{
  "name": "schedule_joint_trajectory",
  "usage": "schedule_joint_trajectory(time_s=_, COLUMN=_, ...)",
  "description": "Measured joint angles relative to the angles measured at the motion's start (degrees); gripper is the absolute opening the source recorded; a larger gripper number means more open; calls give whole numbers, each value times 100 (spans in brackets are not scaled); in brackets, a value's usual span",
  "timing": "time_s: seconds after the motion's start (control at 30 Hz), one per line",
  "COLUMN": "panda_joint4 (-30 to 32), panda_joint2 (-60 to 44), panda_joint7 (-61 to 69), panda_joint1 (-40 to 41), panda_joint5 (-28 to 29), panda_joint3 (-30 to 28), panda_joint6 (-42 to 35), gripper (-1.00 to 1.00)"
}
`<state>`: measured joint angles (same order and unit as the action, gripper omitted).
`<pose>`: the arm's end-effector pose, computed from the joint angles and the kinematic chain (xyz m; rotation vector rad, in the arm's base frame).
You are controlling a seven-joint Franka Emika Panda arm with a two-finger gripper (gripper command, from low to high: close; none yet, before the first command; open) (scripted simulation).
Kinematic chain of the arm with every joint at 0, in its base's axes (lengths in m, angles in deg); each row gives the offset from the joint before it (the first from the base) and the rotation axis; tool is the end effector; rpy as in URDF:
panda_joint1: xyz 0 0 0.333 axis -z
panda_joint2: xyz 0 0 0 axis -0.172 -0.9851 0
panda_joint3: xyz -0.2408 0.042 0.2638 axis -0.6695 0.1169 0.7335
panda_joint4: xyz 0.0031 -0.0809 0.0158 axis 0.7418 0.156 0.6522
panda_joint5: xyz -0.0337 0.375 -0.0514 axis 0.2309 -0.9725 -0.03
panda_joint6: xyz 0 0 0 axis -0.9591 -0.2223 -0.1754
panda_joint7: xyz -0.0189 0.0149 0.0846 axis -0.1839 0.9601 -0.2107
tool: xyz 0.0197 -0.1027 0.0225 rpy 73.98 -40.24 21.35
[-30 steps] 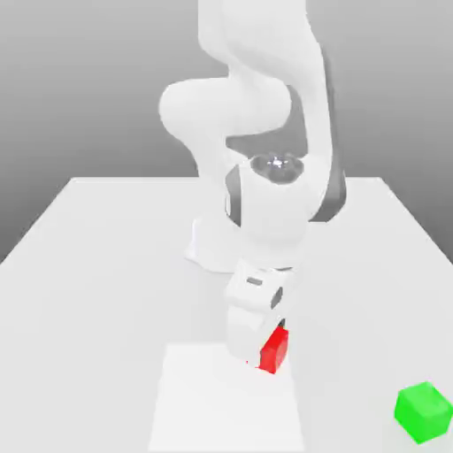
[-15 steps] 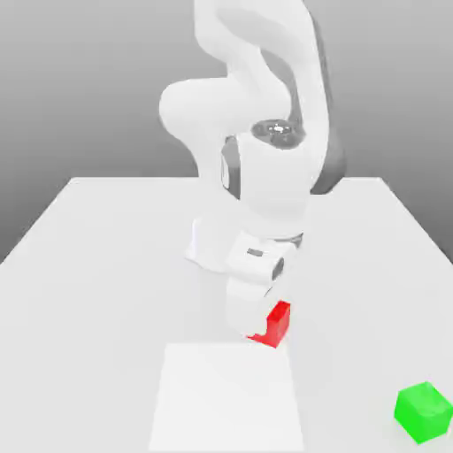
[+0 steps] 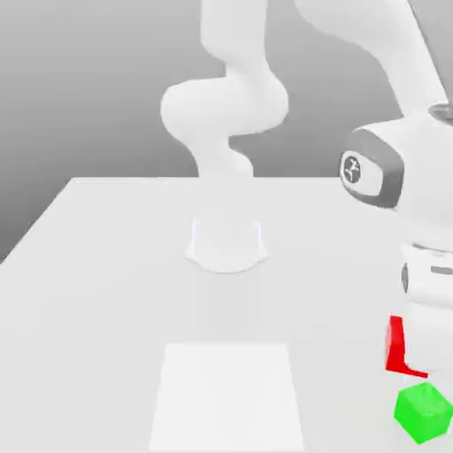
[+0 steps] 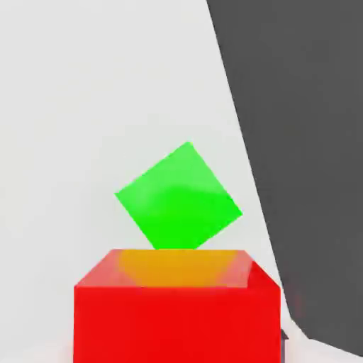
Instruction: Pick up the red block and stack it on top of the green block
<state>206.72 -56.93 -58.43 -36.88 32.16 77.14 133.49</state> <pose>0.4511 0.2654 0.2853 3.0184 0.8709 -0.0023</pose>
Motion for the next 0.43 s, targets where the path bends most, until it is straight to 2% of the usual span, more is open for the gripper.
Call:
schedule_joint_trajectory(time_s=0.07, panda_joint4=-73, panda_joint2=-389, panda_joint7=-42, panda_joint1=-44, panda_joint5=49, panda_joint3=-17, panda_joint6=316, gripper=-100)
schedule_joint_trajectory(time_s=0.1, panda_joint4=-91, panda_joint2=-590, panda_joint7=-61, panda_joint1=-62, panda_joint5=74, panda_joint3=-34, panda_joint6=497, gripper=100)
schedule_joint_trajectory(time_s=0.3, panda_joint4=-101, panda_joint2=-691, panda_joint7=-73, panda_joint1=-71, panda_joint5=89, panda_joint3=-43, panda_joint6=592, gripper=100)
schedule_joint_trajectory(time_s=0.43, panda_joint4=-78, panda_joint2=-150, panda_joint7=-33, panda_joint1=-33, panda_joint5=30, panda_joint3=10, panda_joint6=81, gripper=100)
